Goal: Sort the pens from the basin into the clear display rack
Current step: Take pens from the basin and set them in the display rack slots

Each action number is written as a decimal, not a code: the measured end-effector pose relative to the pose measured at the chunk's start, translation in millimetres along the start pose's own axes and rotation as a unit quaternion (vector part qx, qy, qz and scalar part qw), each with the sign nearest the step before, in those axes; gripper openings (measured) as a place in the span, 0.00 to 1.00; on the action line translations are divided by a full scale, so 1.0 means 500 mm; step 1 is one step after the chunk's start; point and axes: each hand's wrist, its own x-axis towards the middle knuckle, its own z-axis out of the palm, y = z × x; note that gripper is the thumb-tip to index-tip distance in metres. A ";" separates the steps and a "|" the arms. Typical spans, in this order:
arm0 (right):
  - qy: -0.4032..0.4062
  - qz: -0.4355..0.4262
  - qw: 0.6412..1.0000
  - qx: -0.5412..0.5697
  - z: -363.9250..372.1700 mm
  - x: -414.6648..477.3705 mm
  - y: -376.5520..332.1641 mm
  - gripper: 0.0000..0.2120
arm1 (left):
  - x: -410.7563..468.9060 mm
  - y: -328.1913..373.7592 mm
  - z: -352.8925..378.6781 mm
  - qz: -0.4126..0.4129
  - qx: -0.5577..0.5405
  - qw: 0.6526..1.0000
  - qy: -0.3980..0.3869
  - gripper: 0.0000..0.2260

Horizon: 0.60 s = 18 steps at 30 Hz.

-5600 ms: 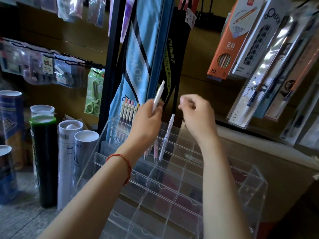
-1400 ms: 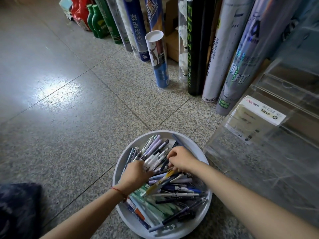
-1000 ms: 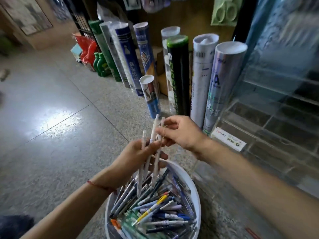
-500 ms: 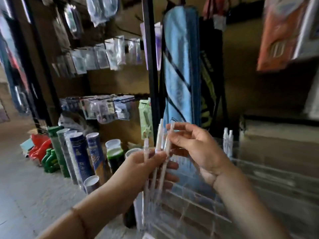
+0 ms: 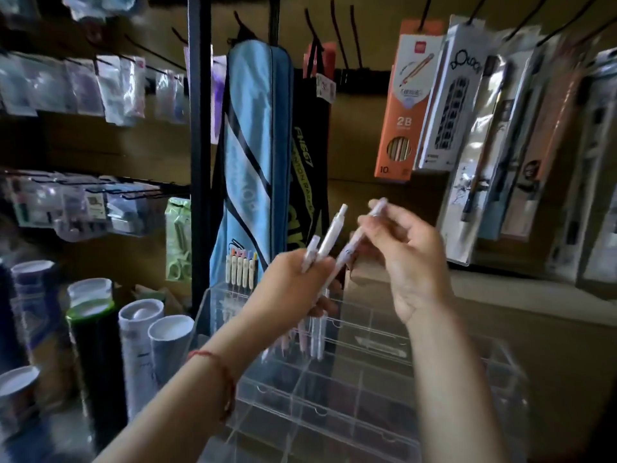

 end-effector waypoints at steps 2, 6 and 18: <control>0.106 -0.051 0.993 0.025 -0.018 0.014 -0.003 0.08 | 0.021 -0.008 -0.011 -0.013 -0.016 0.999 0.045 0.10; 0.149 -0.181 0.965 -0.120 -0.026 0.023 0.022 0.09 | 0.014 -0.068 0.002 0.016 0.012 0.998 0.059 0.07; -0.083 -0.011 0.934 -0.347 0.004 0.008 0.132 0.06 | 0.029 -0.147 0.016 0.018 -0.067 0.997 0.046 0.09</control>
